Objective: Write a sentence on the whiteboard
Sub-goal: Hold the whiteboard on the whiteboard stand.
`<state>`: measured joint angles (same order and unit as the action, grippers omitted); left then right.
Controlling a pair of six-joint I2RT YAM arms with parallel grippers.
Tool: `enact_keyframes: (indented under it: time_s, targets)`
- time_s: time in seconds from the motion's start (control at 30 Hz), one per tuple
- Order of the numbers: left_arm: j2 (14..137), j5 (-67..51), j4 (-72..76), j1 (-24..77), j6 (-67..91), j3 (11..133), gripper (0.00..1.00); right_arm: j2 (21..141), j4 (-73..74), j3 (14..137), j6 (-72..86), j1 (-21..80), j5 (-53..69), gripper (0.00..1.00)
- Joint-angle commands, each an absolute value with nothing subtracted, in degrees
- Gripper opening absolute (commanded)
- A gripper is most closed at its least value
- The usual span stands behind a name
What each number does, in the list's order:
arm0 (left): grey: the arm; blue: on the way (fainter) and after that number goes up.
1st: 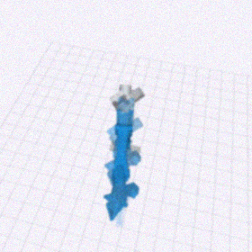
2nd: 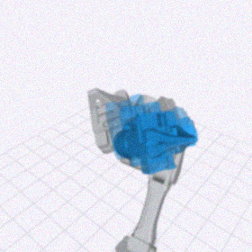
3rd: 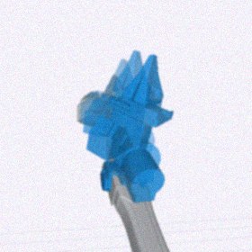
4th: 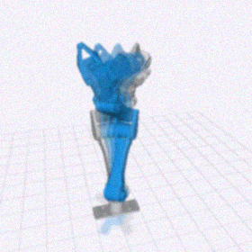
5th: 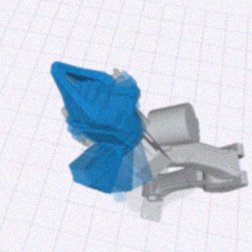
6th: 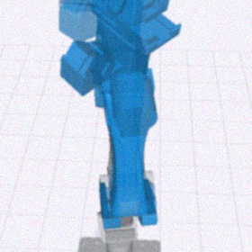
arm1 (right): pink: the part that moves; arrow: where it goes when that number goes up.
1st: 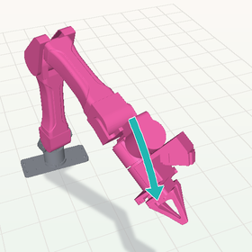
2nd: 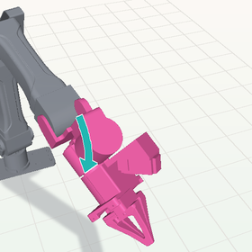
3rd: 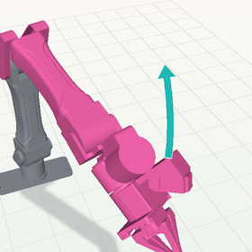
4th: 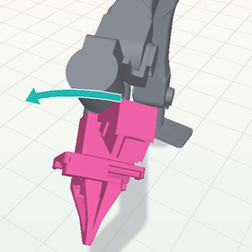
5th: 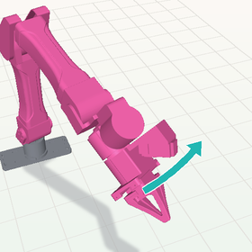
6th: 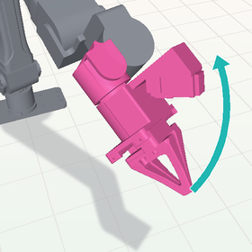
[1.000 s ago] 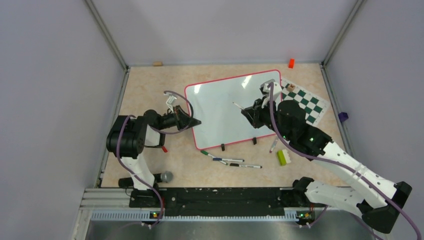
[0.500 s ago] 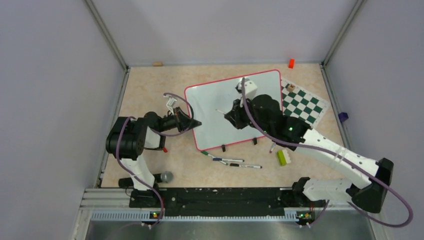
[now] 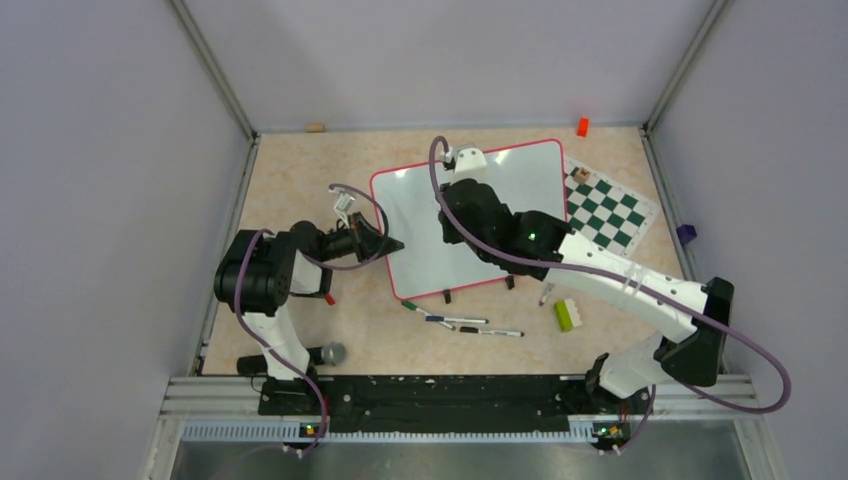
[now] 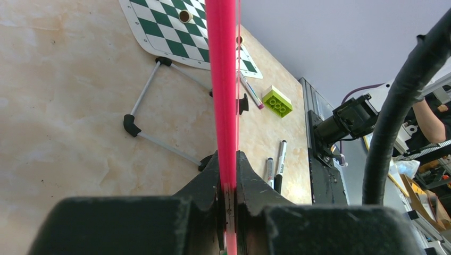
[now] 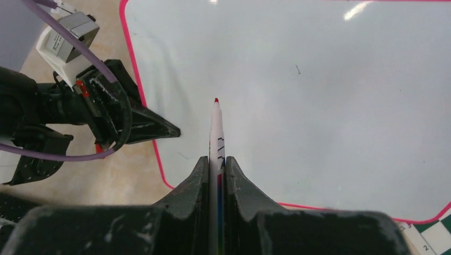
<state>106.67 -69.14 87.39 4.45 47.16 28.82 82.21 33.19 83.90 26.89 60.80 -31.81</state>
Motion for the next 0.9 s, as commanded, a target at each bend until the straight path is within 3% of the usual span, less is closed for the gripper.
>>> enact_keyframes:
  time_s: [0.0,0.13,0.4,0.6,0.87]
  targets:
    - [106.0,-69.3,92.8,5.3,43.1,28.0,0.0,82.2,30.7,87.3,16.0,60.4,-27.1,0.0]
    - [105.3,-68.5,92.8,5.3,43.3,27.2,0.0,81.4,26.8,89.7,8.9,59.5,-13.1,0.0]
    - [105.2,-67.9,92.8,5.3,42.5,26.9,0.0,83.6,27.5,95.4,3.8,57.0,-19.8,0.0]
    - [105.3,-66.5,92.7,5.6,41.7,26.7,0.0,85.8,29.2,96.1,7.5,49.7,-10.2,0.0]
    - [107.0,-66.3,92.7,6.6,41.6,28.2,0.0,87.1,29.4,96.3,9.6,49.5,-5.6,0.0]
